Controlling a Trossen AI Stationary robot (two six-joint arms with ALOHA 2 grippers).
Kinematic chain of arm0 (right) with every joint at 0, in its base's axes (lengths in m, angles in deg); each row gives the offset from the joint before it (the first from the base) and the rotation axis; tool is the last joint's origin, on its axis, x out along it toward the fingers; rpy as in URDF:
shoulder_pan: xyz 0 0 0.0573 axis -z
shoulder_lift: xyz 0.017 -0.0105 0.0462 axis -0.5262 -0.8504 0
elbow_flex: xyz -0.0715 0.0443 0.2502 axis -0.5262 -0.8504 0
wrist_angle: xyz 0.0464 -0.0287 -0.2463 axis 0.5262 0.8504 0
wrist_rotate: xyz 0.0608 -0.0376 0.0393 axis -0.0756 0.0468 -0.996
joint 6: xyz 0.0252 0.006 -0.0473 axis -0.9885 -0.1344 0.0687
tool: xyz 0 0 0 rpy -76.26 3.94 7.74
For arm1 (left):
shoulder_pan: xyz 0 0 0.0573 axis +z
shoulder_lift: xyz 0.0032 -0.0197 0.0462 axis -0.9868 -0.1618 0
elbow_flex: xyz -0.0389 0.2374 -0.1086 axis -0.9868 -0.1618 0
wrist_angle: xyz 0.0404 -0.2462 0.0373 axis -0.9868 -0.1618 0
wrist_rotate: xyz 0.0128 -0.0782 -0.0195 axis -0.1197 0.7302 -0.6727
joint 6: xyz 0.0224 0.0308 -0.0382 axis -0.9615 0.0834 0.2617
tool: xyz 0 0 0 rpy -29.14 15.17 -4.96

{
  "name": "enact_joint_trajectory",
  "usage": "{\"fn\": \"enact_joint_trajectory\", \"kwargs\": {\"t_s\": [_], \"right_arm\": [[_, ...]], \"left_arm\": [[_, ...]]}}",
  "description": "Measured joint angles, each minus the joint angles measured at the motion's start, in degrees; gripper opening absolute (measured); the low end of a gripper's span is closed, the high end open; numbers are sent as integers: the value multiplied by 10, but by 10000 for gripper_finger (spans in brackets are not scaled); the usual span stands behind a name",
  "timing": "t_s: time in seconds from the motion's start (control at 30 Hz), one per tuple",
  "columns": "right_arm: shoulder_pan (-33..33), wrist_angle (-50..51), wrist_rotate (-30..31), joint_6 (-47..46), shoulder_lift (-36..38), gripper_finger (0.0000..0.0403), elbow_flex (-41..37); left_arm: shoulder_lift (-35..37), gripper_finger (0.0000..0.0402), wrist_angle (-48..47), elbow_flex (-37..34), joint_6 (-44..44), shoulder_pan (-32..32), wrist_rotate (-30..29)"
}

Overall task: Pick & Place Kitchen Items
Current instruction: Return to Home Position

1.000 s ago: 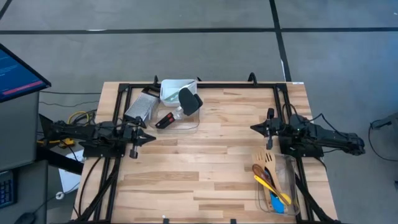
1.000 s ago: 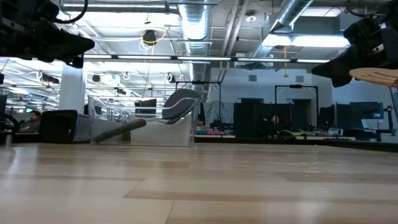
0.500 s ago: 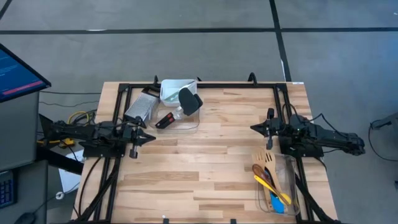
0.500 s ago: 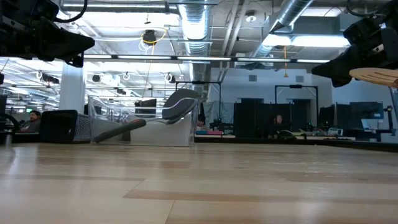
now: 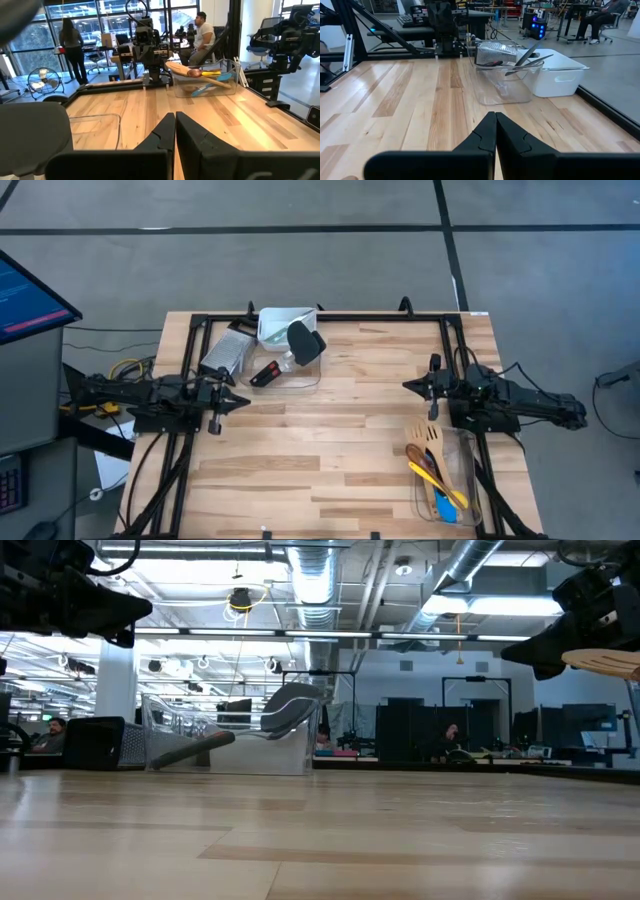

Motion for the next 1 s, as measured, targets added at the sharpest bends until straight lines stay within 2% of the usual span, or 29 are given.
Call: {"fn": "enact_joint_trajectory", "kwargs": {"t_s": [1.0], "right_arm": [[0,0,0,0,0,0,0]], "left_arm": [[0,2,7,0,0,0,0]]}}
